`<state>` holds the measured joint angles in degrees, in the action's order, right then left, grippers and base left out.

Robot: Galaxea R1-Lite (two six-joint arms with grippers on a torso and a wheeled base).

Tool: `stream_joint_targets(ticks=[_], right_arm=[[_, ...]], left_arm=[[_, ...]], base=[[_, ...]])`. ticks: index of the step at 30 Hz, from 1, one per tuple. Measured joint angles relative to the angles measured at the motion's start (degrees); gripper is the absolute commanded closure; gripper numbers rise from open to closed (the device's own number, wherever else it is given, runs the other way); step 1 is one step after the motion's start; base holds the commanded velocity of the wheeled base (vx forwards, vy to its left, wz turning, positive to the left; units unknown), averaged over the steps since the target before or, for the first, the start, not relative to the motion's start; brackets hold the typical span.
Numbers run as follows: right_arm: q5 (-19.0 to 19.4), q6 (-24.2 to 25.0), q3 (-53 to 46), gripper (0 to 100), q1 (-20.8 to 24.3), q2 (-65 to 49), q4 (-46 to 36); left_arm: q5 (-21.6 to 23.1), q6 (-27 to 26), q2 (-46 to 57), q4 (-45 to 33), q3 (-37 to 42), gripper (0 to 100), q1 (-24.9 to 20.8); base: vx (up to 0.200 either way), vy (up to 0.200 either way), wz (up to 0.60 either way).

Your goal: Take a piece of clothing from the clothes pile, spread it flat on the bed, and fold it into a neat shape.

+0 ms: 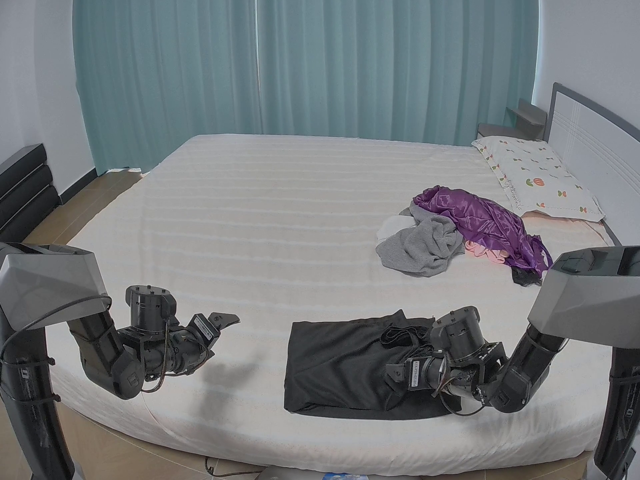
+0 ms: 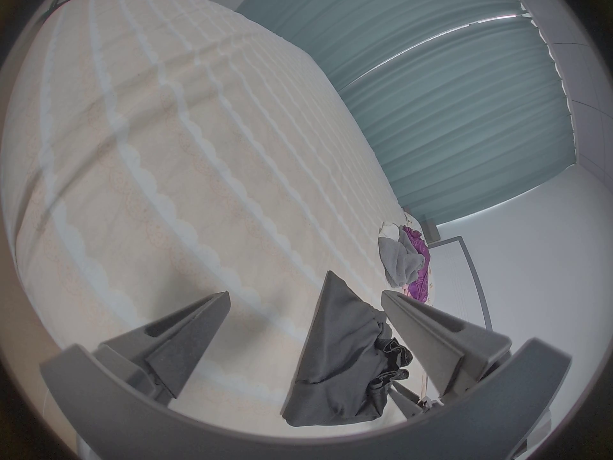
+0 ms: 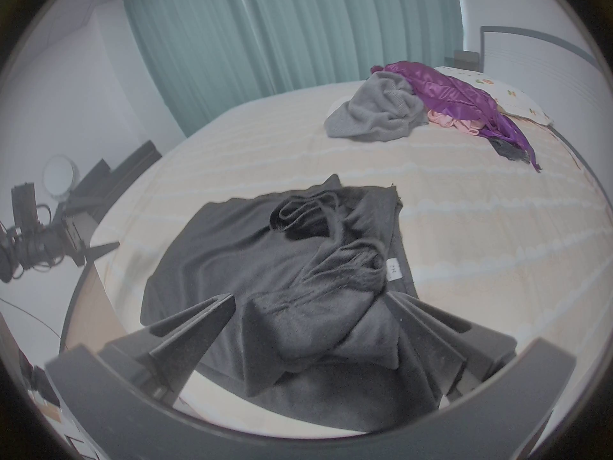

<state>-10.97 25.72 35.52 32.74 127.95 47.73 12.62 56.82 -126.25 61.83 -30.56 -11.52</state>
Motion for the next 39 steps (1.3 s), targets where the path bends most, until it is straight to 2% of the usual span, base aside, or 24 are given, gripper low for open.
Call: stream_joint_targets(ticks=[5, 10, 19, 22, 29, 31, 35, 39], right_arm=[[-0.4, -3.7, 4.7, 0, 0.8, 0.1, -9.9], [-1.2, -7.1, 7.1, 0, 0.2, 0.3, -14.5], [-0.3, -10.4, 0.3, 0, -7.9, -2.9, -17.4], [1.7, -10.4, -3.9, 0, -10.6, -4.5, -15.6], [8.5, -9.8, -11.1, 0, -13.8, -8.0, -1.5], [10.6, -8.5, -12.0, 0, -13.5, -8.7, 1.5], [14.2, -2.3, -12.6, 0, -10.6, -9.0, 6.9], [15.9, -1.2, -12.2, 0, -8.3, -7.4, 9.4]], left_arm=[[-0.4, -0.1, -0.3, 0.0, -0.2, 0, -0.2], [-0.5, -0.2, -0.5, 0.1, -0.2, 0, -0.3], [-0.5, -0.2, -0.9, 5.4, 2.1, 0, -0.3], [-0.5, -0.2, -1.3, 6.9, 2.6, 0, -0.4], [-1.0, -0.4, -2.0, 8.1, 3.3, 0, -0.7], [-1.7, -0.6, -2.2, 8.2, 3.4, 0, -0.9], [-3.0, -0.9, -2.6, 8.4, 3.7, 0, -1.3], [-3.3, -0.8, -2.8, 8.8, 4.0, 0, -1.4]], base=[[0.0, 0.0, 0.0], [0.0, 0.0, 0.0], [0.0, 0.0, 0.0], [0.0, 0.0, 0.0], [0.0, 0.0, 0.0], [0.0, 0.0, 0.0], [0.0, 0.0, 0.0], [0.0, 0.0, 0.0]])
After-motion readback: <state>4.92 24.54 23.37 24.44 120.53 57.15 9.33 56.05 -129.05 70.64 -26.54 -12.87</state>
